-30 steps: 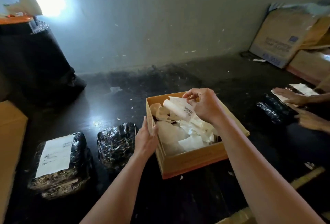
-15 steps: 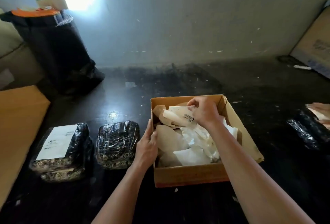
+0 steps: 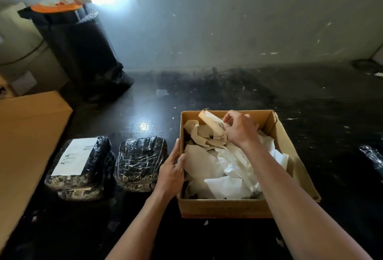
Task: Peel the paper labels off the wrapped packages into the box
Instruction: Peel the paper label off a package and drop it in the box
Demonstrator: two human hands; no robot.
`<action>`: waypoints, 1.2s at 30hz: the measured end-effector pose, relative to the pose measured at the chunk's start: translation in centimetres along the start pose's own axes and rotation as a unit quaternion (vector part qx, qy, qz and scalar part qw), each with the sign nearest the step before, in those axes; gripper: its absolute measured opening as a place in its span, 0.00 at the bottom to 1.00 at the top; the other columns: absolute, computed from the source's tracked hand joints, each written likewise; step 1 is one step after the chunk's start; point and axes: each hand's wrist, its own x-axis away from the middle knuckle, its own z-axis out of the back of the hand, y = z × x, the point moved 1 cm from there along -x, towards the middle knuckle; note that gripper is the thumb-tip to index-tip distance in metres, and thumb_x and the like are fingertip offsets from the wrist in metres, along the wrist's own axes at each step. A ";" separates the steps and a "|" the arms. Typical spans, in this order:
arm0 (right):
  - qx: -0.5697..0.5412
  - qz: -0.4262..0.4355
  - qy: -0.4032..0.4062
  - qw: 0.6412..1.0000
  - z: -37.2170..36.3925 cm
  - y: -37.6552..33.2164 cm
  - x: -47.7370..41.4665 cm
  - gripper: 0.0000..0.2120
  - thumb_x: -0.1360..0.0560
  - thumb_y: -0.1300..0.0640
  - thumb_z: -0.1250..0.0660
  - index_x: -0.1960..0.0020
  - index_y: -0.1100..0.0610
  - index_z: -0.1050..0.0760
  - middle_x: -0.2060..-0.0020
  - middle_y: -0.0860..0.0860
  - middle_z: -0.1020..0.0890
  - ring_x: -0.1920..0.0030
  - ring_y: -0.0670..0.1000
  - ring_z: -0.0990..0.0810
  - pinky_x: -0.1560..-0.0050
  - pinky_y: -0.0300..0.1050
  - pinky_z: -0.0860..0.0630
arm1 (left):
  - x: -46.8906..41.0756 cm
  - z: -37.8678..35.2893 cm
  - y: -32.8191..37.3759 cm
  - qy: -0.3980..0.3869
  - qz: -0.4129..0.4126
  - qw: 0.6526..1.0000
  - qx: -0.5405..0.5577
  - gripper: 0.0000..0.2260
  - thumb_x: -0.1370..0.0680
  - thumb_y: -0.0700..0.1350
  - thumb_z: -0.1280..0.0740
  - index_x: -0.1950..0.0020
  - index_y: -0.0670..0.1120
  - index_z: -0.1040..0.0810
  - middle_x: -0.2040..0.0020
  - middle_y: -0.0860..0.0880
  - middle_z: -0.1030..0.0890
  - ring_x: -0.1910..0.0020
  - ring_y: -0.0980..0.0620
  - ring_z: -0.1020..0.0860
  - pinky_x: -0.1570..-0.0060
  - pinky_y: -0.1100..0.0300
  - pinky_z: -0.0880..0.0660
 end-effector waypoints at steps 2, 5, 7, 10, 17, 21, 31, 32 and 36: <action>-0.004 0.005 -0.001 1.000 0.2 0.2 0.0 0.04 0.24 0.55 0.26 0.51 0.49 0.19 0.49 0.51 0.14 0.45 0.54 0.20 0.38 0.59 0.24 | 0.0 0.0 -0.1 0.002 0.001 1.000 0.002 0.23 0.15 0.47 0.40 0.22 0.62 0.38 0.40 0.69 0.26 0.60 0.82 0.27 0.59 0.80 0.30; 0.009 0.015 0.020 1.000 0.6 0.6 0.0 0.02 0.23 0.57 0.26 0.52 0.51 0.16 0.49 0.52 0.14 0.44 0.54 0.21 0.42 0.58 0.21 | -0.1 0.0 -0.2 0.005 0.002 1.000 0.002 0.23 0.15 0.47 0.39 0.21 0.61 0.38 0.40 0.72 0.29 0.58 0.82 0.27 0.58 0.80 0.31; 0.018 0.018 0.032 0.999 0.9 0.7 0.1 0.01 0.24 0.58 0.27 0.52 0.53 0.16 0.48 0.53 0.15 0.44 0.55 0.22 0.45 0.57 0.20 | -0.2 0.0 -0.4 0.006 0.002 1.000 0.001 0.23 0.15 0.47 0.39 0.21 0.62 0.38 0.39 0.71 0.30 0.56 0.83 0.28 0.57 0.80 0.31; 0.032 0.025 0.044 0.998 1.4 0.6 0.2 0.02 0.23 0.58 0.27 0.52 0.54 0.16 0.48 0.54 0.16 0.44 0.55 0.23 0.45 0.56 0.20 | -0.3 0.1 -0.7 0.004 -0.002 1.000 0.001 0.23 0.16 0.49 0.39 0.22 0.63 0.38 0.32 0.68 0.31 0.48 0.81 0.30 0.50 0.79 0.32; 0.028 0.043 0.057 0.997 1.9 0.2 0.5 0.06 0.25 0.57 0.25 0.50 0.54 0.20 0.50 0.53 0.14 0.51 0.52 0.18 0.49 0.52 0.17 | -0.5 0.1 -1.1 0.003 -0.008 1.000 0.018 0.23 0.16 0.48 0.38 0.22 0.64 0.37 0.30 0.66 0.31 0.35 0.64 0.27 0.36 0.66 0.30; 0.034 0.041 0.035 0.998 1.9 0.3 0.2 0.05 0.24 0.57 0.26 0.49 0.53 0.16 0.47 0.53 0.16 0.47 0.52 0.21 0.51 0.49 0.19 | -0.4 0.2 -1.0 -0.005 -0.008 0.999 0.031 0.23 0.15 0.47 0.38 0.21 0.61 0.37 0.28 0.64 0.32 0.34 0.66 0.28 0.42 0.76 0.30; 0.030 0.045 -0.005 0.999 3.1 -1.0 0.7 0.07 0.22 0.55 0.29 0.46 0.55 0.17 0.47 0.53 0.15 0.51 0.50 0.17 0.58 0.41 0.21 | -0.2 0.1 0.0 -0.005 -0.007 1.000 -0.014 0.24 0.15 0.49 0.39 0.20 0.61 0.40 0.33 0.63 0.31 0.37 0.63 0.29 0.53 0.84 0.35; 0.032 0.047 -0.012 0.998 3.3 -1.4 1.0 0.07 0.22 0.54 0.29 0.45 0.56 0.17 0.46 0.53 0.15 0.51 0.51 0.16 0.59 0.40 0.22 | -0.3 0.1 0.0 -0.009 -0.004 1.000 -0.013 0.24 0.15 0.49 0.39 0.20 0.61 0.40 0.33 0.62 0.31 0.38 0.63 0.28 0.54 0.84 0.35; 0.035 0.057 -0.040 0.997 3.5 -3.3 2.4 0.11 0.21 0.54 0.29 0.41 0.56 0.20 0.38 0.54 0.17 0.45 0.55 0.15 0.60 0.38 0.21 | -0.3 0.5 0.1 -0.034 -0.007 0.999 -0.022 0.25 0.15 0.52 0.40 0.20 0.63 0.43 0.29 0.56 0.28 0.38 0.59 0.26 0.44 0.72 0.29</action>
